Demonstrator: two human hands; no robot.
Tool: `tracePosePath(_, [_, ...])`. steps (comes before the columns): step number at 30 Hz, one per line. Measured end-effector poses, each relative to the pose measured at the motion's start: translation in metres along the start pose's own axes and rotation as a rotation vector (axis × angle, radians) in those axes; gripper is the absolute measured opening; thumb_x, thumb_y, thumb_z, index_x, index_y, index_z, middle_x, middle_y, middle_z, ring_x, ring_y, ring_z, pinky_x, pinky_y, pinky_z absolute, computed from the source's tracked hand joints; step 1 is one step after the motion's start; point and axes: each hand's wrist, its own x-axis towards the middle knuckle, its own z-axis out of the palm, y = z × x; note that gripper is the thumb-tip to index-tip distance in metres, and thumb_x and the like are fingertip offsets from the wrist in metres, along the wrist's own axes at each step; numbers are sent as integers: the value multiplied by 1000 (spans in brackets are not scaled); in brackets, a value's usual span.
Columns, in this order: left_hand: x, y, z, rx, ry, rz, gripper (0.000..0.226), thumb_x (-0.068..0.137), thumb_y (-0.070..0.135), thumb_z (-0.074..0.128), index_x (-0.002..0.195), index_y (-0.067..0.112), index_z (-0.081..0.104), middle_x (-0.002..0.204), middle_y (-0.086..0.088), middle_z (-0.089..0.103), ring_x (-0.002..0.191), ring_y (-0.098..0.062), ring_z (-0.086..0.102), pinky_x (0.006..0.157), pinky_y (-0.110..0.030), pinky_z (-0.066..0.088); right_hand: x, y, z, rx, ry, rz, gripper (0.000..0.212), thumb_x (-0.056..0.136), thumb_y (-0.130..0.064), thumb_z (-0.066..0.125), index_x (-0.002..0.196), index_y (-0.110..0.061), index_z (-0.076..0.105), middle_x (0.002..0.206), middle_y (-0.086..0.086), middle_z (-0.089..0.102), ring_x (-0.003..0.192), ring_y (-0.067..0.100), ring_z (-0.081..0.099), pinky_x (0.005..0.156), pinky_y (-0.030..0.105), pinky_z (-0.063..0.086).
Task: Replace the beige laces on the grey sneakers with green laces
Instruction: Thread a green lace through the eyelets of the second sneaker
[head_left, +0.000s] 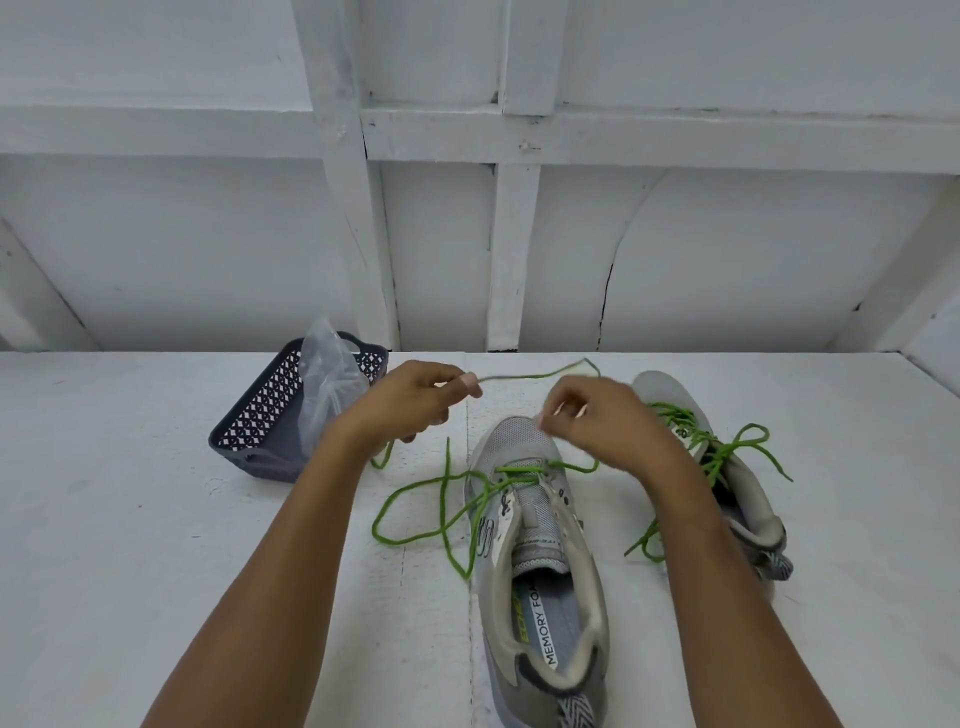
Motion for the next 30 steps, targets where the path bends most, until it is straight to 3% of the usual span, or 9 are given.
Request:
tracePosePath(3, [2,1,5,-172,-31,-34,15,99,22,58,106,18,71,63,3,54,52,-10,37,47,-23,32,-8,-15,13,-172,-362,-81,3,84,-29,73,85,-26,74,71,-15,63,61,-4,55,56,14,38])
tracePosePath(7, [-1,6,6,-427,-107,-12,36,97,0,50,129,14,57,83,-5,71,59,-11,46,51,-24,41,-10,-17,21,-268,-345,-76,7,85,-29,72,84,-22,71,63,-13,55,58,2,49,50,15,33])
tracePosePath(10, [-6,8,3,-498,-76,5,37,102,7,48,132,28,51,97,-10,74,55,-17,52,46,-26,43,-10,-15,18,-304,-392,-86,10,89,-29,68,85,-21,71,68,-13,57,62,1,50,51,13,33])
tracePosePath(13, [-7,9,8,-492,-17,-29,25,106,24,46,130,24,51,92,-11,75,47,-17,46,42,-24,36,-11,-12,14,-169,-452,-76,36,90,-50,63,77,-17,69,77,-1,61,68,12,54,66,26,42])
tracePosePath(17, [-3,11,15,-611,42,-72,26,104,22,49,127,10,51,78,-10,70,46,-13,30,40,-22,24,-15,-8,15,-103,-444,-92,47,90,-56,59,64,-18,73,86,12,66,72,25,60,73,35,49])
tracePosePath(20, [-3,19,17,-791,42,-60,26,102,7,45,128,8,50,71,-7,63,47,-11,26,41,-21,19,-14,-3,21,32,-286,-102,20,88,-37,69,72,-25,71,73,-2,64,60,5,53,61,27,44])
tracePosePath(23, [-3,31,19,-996,23,-23,29,101,3,42,128,5,49,69,-7,58,45,-10,24,39,-19,19,-13,-5,27,169,-147,-133,6,87,-33,71,91,-33,68,90,-14,64,72,4,55,67,21,47])
tracePosePath(26, [-2,42,21,-1215,26,10,26,100,1,42,125,5,48,69,-8,57,42,-9,27,37,-17,23,-12,-13,33,189,-202,-186,23,86,-42,71,108,-39,64,113,-15,60,94,8,56,81,22,47])
tracePosePath(30, [1,46,19,-1324,89,29,22,100,1,40,121,6,48,68,-8,57,43,-9,30,37,-18,26,-10,-15,43,261,-226,-197,13,93,-36,65,94,-25,71,102,-9,66,87,6,61,78,32,53])
